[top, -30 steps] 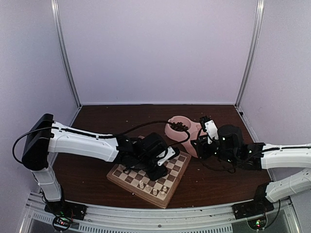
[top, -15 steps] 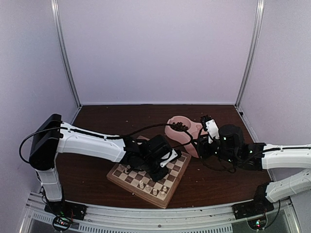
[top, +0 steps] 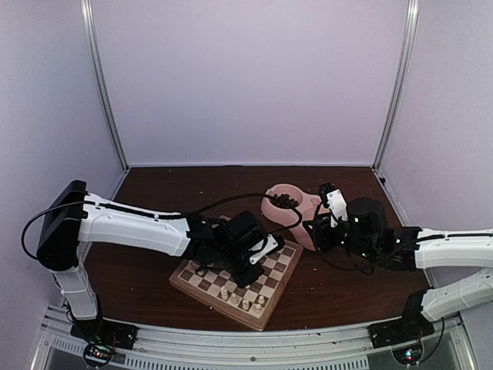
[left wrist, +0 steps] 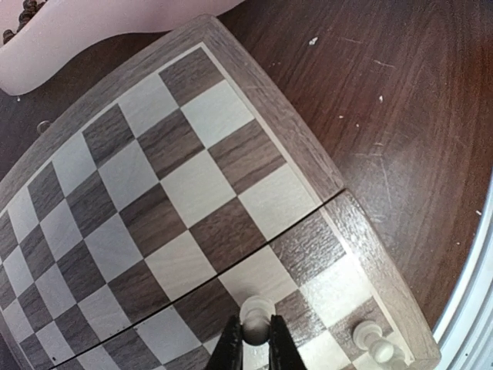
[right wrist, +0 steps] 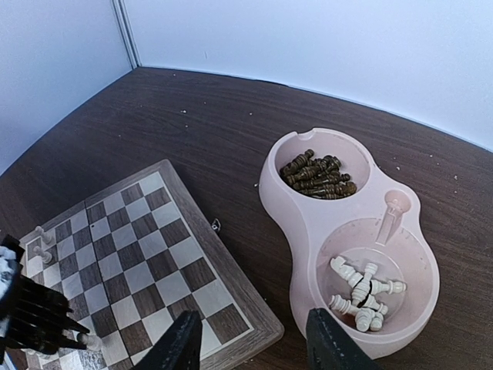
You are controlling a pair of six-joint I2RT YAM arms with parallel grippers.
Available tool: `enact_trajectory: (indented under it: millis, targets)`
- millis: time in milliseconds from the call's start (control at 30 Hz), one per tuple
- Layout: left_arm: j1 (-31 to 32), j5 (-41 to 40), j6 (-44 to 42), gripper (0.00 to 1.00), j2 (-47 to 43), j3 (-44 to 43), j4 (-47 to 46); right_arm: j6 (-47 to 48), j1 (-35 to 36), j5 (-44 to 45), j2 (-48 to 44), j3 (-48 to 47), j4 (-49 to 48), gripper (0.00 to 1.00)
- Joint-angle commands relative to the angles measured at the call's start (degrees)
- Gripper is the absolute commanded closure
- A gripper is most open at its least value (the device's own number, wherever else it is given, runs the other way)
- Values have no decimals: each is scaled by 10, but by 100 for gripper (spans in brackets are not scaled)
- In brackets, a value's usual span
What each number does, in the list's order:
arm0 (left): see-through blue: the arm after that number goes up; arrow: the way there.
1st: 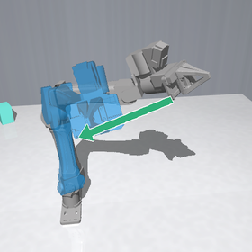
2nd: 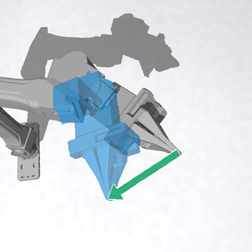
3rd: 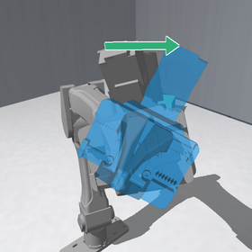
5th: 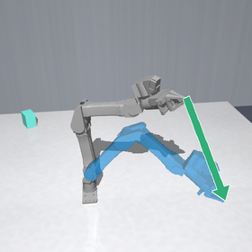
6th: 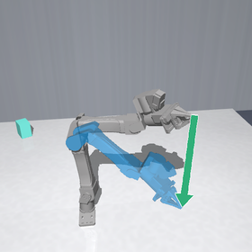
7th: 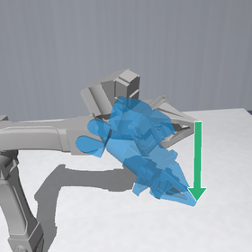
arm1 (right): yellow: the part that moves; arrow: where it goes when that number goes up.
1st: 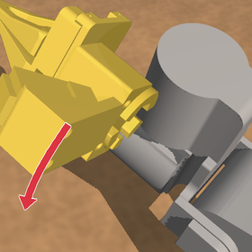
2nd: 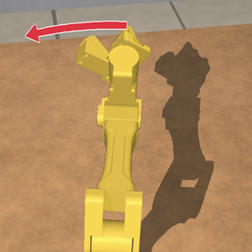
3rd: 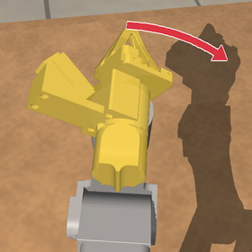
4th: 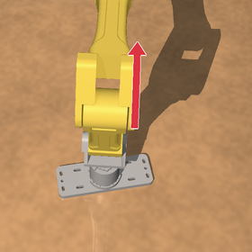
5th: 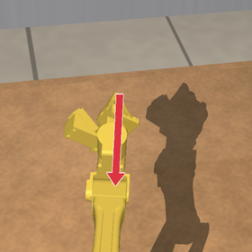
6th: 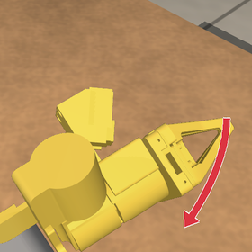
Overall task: Set up the chess pieces on the board
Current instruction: Pick up the pawn from the chessboard, then place the pawn at g2.
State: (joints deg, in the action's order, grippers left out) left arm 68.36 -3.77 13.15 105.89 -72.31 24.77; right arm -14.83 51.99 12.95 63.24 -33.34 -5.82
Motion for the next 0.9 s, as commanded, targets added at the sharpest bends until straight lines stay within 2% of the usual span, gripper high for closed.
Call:
enact_trajectory:
  millis: [0,267,467,867]
  targets:
    - [3,16,-1,92,-59,22,5,-4,-3,15,-12,7,-6,51]
    - [3,35,-4,94,-96,45,46,-2,-3,18,-13,8,-5,51]
    - [3,36,-13,93,-132,90,22,1,-3,20,-10,6,-5,51]
    - [3,91,-23,93,-110,81,4,1,-3,22,-18,8,-1,51]
